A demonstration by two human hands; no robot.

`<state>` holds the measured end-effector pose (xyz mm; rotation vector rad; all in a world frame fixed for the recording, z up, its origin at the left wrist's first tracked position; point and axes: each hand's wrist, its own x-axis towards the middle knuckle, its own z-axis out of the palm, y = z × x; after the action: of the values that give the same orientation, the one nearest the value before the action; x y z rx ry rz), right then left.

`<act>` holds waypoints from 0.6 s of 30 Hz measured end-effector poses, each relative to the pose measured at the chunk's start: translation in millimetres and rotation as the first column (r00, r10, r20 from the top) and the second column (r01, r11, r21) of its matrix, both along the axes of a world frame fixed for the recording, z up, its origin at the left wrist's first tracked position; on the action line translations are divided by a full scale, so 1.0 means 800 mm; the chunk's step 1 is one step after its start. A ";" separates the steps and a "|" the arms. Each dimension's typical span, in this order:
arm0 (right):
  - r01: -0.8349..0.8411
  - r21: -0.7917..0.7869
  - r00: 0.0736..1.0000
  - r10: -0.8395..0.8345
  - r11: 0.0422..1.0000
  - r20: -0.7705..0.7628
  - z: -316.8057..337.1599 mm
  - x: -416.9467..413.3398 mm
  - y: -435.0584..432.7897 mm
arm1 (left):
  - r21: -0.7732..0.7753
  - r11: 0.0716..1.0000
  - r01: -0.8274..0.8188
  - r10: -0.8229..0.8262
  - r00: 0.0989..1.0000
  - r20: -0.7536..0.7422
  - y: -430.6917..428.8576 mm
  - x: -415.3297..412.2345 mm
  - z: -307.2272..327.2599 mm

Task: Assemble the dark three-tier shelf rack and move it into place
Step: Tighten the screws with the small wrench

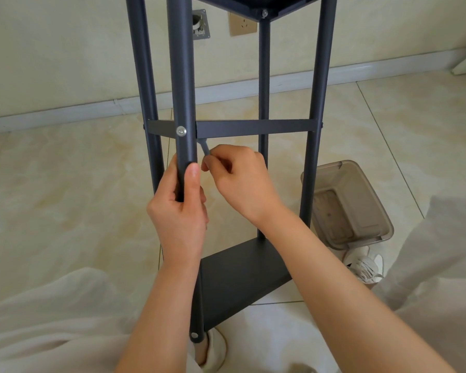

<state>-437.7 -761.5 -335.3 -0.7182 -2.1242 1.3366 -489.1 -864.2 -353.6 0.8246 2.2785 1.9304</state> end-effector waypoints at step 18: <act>0.049 0.029 0.996 -0.047 0.998 -0.075 0.007 -0.011 0.002 | 0.004 1.000 0.003 -0.003 1.000 -0.015 -0.004 -0.004 -0.002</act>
<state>-446.5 -759.6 -329.8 -0.6915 -2.0517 1.2831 -492.0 -867.1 -355.4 0.8457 2.2810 1.9347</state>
